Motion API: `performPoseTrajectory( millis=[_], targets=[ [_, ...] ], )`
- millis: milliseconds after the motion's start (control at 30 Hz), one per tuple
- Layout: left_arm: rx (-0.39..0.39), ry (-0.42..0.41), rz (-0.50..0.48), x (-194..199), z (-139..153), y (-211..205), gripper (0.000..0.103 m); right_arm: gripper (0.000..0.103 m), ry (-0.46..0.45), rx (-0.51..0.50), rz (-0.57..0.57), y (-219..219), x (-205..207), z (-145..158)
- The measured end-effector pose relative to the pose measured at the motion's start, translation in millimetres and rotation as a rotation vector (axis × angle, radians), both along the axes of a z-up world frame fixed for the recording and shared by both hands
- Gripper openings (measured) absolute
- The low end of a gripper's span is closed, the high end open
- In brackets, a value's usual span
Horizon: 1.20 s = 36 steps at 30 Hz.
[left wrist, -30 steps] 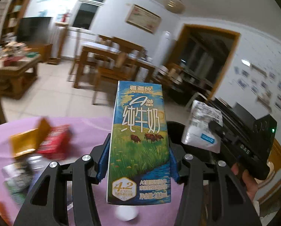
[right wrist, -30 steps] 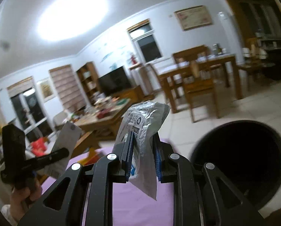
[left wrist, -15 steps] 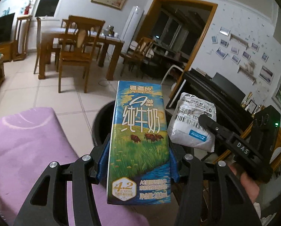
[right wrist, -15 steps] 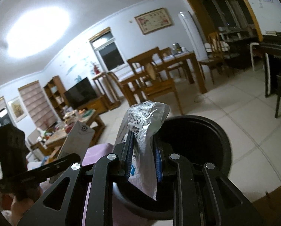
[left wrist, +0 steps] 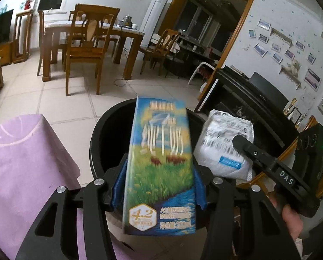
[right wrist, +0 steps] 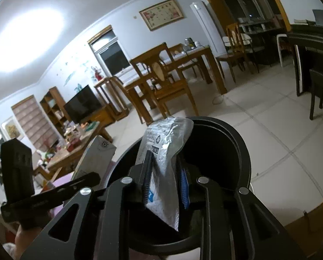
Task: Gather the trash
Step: 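Carry the milk carton and white mailer to the bin and release both, then grasp the gold wrapper with the left gripper while the right grasps the red snack box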
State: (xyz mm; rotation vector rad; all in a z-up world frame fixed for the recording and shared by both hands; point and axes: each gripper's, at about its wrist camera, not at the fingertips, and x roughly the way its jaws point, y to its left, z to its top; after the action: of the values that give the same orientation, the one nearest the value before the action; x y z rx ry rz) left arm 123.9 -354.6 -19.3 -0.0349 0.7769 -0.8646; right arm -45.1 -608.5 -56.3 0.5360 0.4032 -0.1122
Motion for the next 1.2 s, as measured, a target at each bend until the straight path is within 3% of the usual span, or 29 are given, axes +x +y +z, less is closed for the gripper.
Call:
performPoseTrajectory(
  millis=[67,100,267,600,800,967,1133,1200],
  targets=[
    [0.002,-0.022,0.009,-2,6,3,0.077,0.062,-0.001,0.009,-0.017,0,2,-1],
    [-0.003,-0.035,0.016,-4,7,5,0.087,0.067,-0.008,0.014,-0.025,2,-1,-1],
    [-0.008,-0.06,0.023,-8,15,15,0.087,0.074,-0.009,0.013,-0.025,7,4,-2],
    [-0.027,-0.075,0.096,-14,33,78,0.087,0.075,-0.007,-0.019,0.068,54,23,16],
    [-0.038,-0.079,0.225,-7,49,156,0.087,0.075,0.005,-0.042,0.179,110,51,27],
    [0.01,-0.093,0.346,8,58,225,0.087,0.075,0.021,-0.044,0.312,170,81,37],
    [0.099,-0.011,0.427,53,46,292,0.086,0.075,0.057,0.009,0.483,239,118,47],
    [0.136,0.028,0.427,72,36,305,0.078,0.075,0.088,0.041,0.572,273,141,50]
  ],
)
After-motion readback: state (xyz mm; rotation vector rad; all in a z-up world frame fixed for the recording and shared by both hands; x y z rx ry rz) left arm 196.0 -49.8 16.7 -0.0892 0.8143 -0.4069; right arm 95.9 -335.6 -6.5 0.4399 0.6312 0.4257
